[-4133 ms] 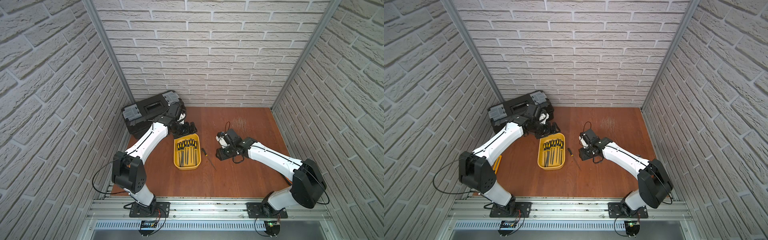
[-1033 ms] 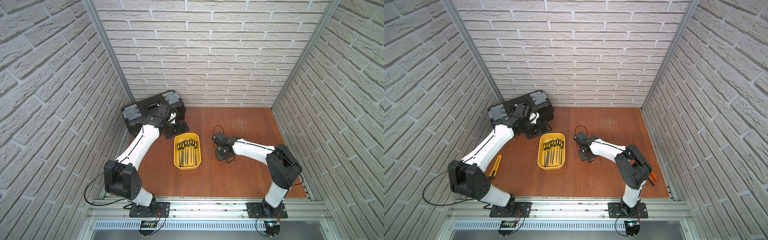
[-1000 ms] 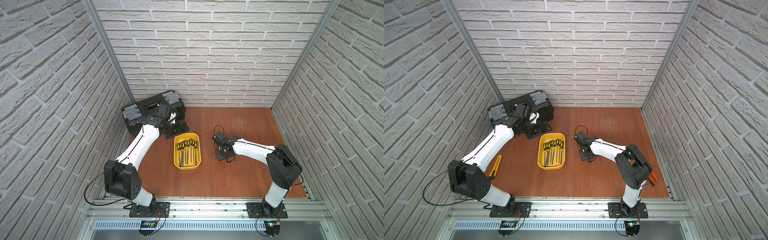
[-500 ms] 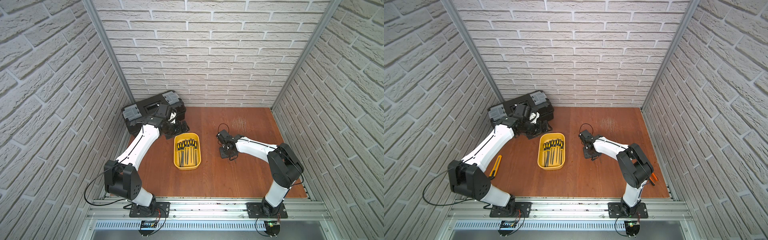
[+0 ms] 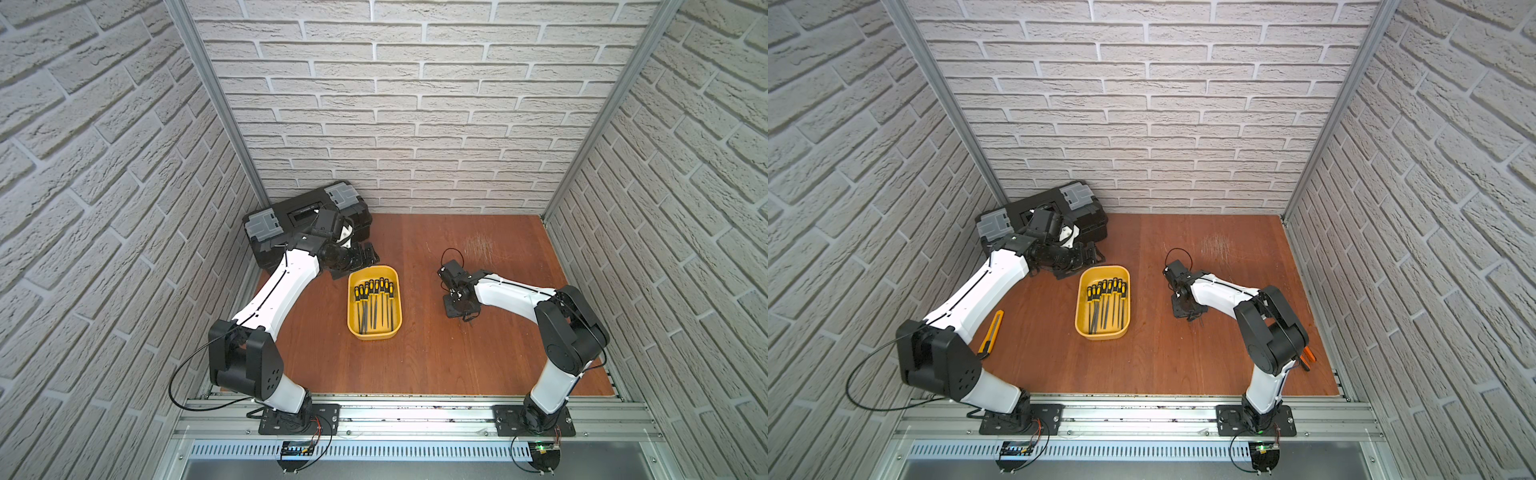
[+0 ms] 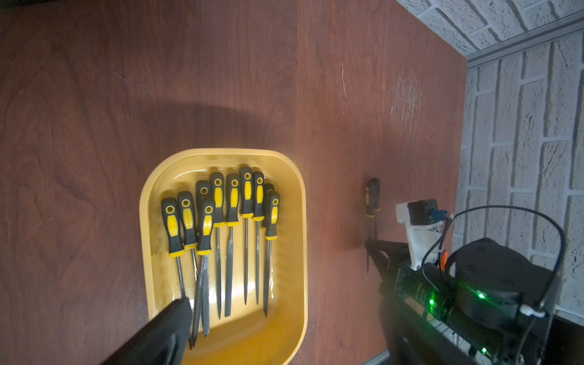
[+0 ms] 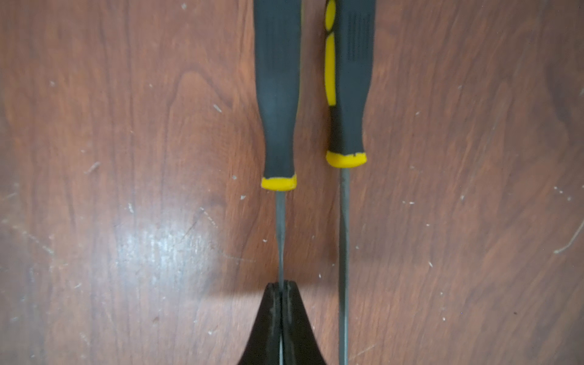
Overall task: Take the file tool out of the storage box
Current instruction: Place the file tool at the center of the board.
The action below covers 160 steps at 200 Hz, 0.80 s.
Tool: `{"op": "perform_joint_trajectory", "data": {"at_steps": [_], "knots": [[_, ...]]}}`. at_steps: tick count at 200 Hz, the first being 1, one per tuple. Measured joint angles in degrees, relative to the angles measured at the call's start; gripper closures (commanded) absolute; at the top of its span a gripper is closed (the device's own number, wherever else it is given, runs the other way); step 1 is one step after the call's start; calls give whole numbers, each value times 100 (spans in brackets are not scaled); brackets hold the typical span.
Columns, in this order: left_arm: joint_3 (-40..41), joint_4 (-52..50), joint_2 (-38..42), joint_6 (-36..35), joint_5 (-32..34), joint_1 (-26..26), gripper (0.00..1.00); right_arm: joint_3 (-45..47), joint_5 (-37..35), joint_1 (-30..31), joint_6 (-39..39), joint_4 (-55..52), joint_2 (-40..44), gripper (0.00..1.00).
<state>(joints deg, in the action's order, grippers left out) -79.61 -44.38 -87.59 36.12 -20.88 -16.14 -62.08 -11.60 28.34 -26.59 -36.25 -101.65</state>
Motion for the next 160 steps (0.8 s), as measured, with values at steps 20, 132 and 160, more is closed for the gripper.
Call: {"op": "perform_joint_trajectory", "data": {"at_steps": [20, 132, 160], "knots": [[44, 11, 0, 2, 0, 0, 2, 61, 9, -7, 0, 9, -4, 97], [52, 20, 2, 4, 2, 0, 1, 98, -2, -11, -2, 129, -26, 82], [52, 20, 2, 7, 2, 0, 2, 98, -17, -11, 0, 131, -26, 80]]}}
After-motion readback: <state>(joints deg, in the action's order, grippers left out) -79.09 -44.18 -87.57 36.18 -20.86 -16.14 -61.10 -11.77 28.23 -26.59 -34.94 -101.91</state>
